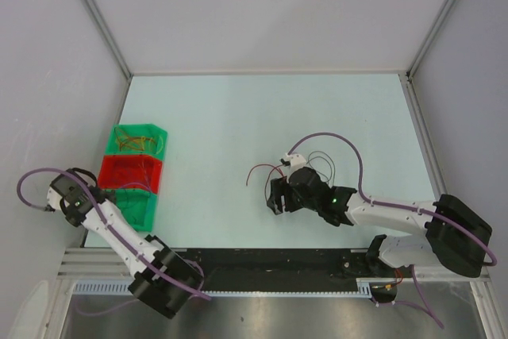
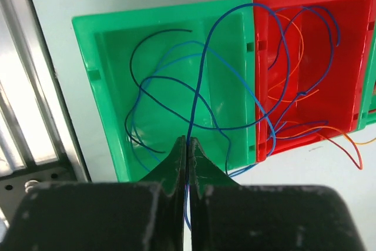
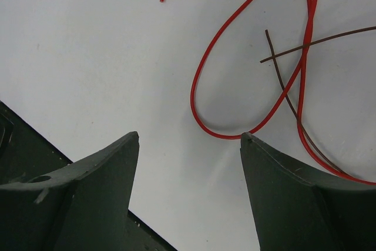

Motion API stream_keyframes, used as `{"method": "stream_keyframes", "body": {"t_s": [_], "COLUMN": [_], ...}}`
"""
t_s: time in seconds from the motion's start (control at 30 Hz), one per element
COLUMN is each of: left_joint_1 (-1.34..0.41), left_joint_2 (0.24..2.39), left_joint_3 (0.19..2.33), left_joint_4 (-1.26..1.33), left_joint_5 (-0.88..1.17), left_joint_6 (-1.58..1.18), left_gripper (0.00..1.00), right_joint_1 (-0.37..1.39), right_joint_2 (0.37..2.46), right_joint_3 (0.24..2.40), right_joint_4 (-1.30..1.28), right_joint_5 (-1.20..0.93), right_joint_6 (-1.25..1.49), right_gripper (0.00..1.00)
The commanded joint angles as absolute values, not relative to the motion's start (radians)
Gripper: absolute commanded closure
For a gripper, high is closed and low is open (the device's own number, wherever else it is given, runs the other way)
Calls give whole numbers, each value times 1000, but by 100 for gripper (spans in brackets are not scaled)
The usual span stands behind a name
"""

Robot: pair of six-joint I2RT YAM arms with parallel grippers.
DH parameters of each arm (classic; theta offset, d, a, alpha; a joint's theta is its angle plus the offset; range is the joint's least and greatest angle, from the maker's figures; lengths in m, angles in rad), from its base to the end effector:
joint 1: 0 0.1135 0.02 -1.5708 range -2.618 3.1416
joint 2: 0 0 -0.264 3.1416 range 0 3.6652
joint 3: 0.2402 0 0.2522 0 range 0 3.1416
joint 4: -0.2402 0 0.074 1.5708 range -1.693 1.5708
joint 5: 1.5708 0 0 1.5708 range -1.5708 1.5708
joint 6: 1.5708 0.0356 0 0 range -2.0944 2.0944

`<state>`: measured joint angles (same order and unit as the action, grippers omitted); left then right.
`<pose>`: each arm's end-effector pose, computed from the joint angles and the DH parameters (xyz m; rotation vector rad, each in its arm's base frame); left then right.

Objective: Untangle the cables

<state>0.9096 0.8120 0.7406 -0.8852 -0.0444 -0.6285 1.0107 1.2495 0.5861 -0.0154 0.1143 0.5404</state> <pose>0.0909 0.1194 0.2579 -1.7753 1.8087 0.1683 0.1372 0.2111 0.1917 -0.4830 2.2908 0.6878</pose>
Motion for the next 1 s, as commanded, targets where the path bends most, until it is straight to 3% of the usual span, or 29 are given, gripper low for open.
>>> {"method": "stream_keyframes", "body": {"t_s": [0.0,0.3,0.7,0.83,0.97], "left_joint_1": [943,1055,1058,1058,1060], "left_joint_2": [770,769,601,636,765], "left_joint_3": [744,730,845,848,880], "left_joint_4": [-836,-882,-1054,-1174,-1299], "left_joint_5": [38,115,28,-110,-207], "left_joint_6": [-693,-716,-816,-859,-930], "left_gripper": [100,100,99,95,100], "right_joint_1": [1017,1016,1017,1020,1031], "right_joint_2": [1264,1278,1293,1287,1284], "right_joint_3": [586,592,600,600,601], "right_joint_4": [38,37,34,23,18], "right_joint_5": [118,120,107,103,109], "right_joint_6": [534,532,525,517,509], "right_gripper": [26,25,27,27,27]}}
